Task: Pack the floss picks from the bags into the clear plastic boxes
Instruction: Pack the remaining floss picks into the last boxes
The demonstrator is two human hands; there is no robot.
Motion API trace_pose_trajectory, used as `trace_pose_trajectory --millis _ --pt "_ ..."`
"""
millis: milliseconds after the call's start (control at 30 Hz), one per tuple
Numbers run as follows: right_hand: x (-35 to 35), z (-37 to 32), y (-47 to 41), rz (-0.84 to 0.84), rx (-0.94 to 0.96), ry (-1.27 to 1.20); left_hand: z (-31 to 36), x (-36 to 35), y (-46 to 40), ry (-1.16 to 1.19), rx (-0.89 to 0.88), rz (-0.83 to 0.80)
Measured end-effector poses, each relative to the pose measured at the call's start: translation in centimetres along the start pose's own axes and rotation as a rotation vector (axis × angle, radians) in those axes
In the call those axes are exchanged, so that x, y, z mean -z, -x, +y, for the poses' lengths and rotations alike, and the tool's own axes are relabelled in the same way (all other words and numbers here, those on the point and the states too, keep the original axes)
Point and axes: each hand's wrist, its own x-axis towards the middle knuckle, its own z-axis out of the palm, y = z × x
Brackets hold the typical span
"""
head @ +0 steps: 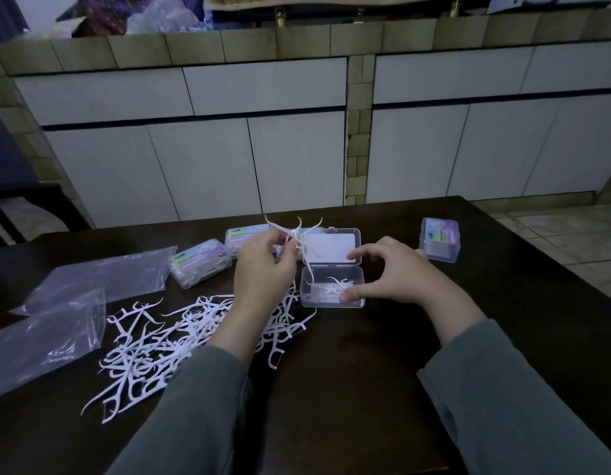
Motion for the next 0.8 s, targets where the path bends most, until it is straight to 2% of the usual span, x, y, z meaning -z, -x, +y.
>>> trace_pose_trajectory --millis 133,233,433,500,667,733,800 --pt "0.0 0.6 0.2 -0.109 -0.016 -0.033 1.1 -0.7 0.1 -0.22 -0.228 -0.046" --pt "-0.1 0.7 0.1 -0.119 -0.008 -0.077 1.3 -0.6 0.2 -0.366 -0.355 -0.167" --pt "-0.1 0.3 0.6 -0.108 0.032 -0.1 1.6 -0.1 0.0 -0.481 -0.245 -0.508" --pt "-0.2 0.3 0.5 -0.105 0.038 -0.108 1.4 0.2 0.0 -0.428 -0.229 -0.52" --pt "-0.5 0.5 0.3 -0.101 0.032 -0.131 1.2 0.9 0.3 -0.224 -0.214 -0.345" --pt "-0.6 0.5 0.2 -0.109 0.051 -0.135 1.9 0.5 0.6 -0.199 -0.231 -0.384" --pt "-0.6 0.4 0.2 -0.12 0.069 -0.147 2.5 -0.3 1.1 -0.23 -0.263 -0.507"
